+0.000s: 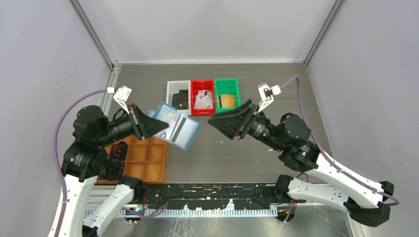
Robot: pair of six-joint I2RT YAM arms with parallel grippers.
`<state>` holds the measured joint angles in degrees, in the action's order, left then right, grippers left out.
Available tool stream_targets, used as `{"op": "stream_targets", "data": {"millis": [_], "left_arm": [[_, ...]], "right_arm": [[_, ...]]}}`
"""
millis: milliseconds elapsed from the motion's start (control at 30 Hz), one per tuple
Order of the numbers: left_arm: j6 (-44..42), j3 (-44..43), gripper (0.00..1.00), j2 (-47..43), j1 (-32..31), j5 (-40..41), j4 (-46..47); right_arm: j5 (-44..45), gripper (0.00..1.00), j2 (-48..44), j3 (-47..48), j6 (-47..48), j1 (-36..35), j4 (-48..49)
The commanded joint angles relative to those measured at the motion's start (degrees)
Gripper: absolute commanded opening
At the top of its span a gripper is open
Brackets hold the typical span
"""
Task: Take the credit cards out of the card holder
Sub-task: Remove the credit card from the card holder.
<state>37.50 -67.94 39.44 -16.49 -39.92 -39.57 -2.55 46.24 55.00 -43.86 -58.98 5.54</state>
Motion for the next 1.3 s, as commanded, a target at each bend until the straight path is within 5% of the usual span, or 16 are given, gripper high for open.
{"op": "stream_targets", "data": {"millis": [0, 333, 1067, 1267], "left_arm": [[1.1, -0.1, 0.0, 0.9, -0.1, 4.4, 3.9], [4.4, 1.2, 0.0, -1.2, -0.2, 4.4, 8.3], [14.3, 2.4, 0.05, 0.1, -0.1, -10.9, 16.0], [16.0, 2.7, 0.07, 0.1, -0.2, -13.4, 17.1]], "right_arm": [[-5.8, 0.59, 3.4, 4.2, -3.8, -0.1, 0.2], [-15.9, 0.57, 18.3, 2.6, -15.2, -0.2, 17.5], [-15.7, 0.5, 24.6, 2.7, -19.2, -0.2, 23.4], [-14.1, 0.36, 25.4, 2.5, -20.3, -0.1, 26.2]]}}
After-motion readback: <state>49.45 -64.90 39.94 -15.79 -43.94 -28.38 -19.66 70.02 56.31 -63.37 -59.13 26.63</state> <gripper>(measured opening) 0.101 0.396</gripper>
